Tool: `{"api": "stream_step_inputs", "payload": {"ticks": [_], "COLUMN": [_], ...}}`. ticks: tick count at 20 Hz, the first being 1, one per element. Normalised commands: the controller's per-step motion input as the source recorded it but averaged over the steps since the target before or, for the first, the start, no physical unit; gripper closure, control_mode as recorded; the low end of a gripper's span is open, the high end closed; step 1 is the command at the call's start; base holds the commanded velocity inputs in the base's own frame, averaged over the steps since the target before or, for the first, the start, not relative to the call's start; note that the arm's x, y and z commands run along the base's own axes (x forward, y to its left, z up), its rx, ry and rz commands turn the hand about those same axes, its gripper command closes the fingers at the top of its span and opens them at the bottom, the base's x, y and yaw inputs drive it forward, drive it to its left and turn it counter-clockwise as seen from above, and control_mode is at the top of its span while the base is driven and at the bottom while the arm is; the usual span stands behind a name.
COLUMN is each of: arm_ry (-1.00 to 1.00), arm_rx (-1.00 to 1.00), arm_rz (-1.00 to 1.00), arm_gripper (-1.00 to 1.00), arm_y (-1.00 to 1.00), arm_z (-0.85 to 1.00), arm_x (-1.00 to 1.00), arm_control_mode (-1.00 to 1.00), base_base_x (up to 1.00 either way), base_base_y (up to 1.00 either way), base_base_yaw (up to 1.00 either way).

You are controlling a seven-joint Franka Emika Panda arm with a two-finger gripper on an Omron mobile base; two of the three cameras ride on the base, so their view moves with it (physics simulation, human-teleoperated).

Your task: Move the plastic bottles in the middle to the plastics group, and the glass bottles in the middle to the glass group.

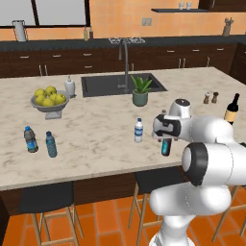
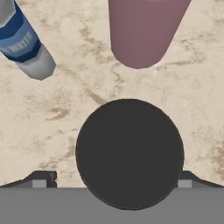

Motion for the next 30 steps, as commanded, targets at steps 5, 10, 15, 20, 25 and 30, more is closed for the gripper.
{"api": "stream_step_inputs", "payload": {"ticks": [5,10,15,20,25,30], "arm_ry": [0.0,-0.03,-0.11,-0.11,-0.01,0.0], "arm_rx": [0.0,0.0,0.0,0.0,0.0,0.0], "arm_rz": [0.0,0.0,0.0,0.0,0.0,0.0], "arm_gripper": [-1.0,-1.0,-1.0,-1.0,-1.0,1.0], "arm_y": [-0.06,0.0,0.0,0.0,0.0,0.0], "arm_z": [-0.03,-0.09,-0.12,-0.01,0.0,0.0], "arm_x": [0.0,0.0,0.0,0.0,0.0,0.0], "arm_control_mode": [-1.0,-1.0,-1.0,-1.0,-1.0,-1.0], "base_base_x": [0.0,0.0,0.0,0.0,0.0,0.0], "base_base_y": [0.0,0.0,0.0,0.0,0.0,0.0], "base_base_yaw": [0.0,0.0,0.0,0.0,0.0,0.0]}}
